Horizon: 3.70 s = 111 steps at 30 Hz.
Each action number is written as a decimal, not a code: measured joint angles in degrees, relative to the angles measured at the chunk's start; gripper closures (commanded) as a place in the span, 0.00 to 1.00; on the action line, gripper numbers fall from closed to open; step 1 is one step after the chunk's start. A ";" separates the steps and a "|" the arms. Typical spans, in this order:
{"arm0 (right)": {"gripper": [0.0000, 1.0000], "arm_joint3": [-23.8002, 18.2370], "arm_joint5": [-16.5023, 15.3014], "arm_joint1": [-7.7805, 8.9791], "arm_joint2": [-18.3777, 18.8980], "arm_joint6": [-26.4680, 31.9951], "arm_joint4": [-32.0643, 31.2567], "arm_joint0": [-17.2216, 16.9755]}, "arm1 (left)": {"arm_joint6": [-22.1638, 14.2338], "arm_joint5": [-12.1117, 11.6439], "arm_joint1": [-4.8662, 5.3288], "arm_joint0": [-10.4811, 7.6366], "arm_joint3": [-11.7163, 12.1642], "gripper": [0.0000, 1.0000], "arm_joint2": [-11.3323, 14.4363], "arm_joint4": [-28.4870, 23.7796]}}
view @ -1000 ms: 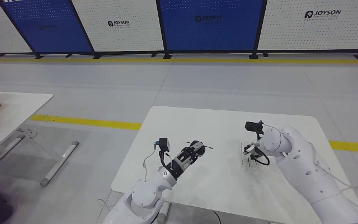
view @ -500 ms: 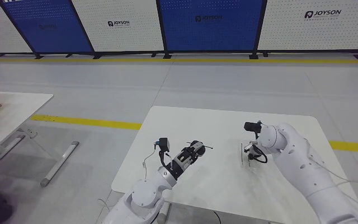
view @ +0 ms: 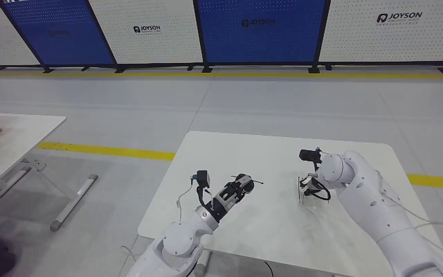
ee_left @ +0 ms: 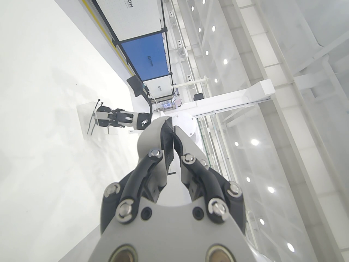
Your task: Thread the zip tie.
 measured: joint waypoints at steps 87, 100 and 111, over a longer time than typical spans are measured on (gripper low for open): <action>1.00 -50.47 -17.59 8.52 28.64 -47.41 19.61 -45.16 | 0.00 0.00 0.00 0.00 0.00 1.00 0.00 0.00; 1.00 -51.96 -14.77 7.97 26.70 -57.69 10.46 -47.18 | 4.12 0.39 -0.19 -2.54 0.76 1.00 3.89 13.34; 1.00 -51.94 -14.80 7.97 26.72 -57.59 10.56 -47.16 | 4.09 0.36 -0.19 -2.51 0.75 1.00 3.83 13.19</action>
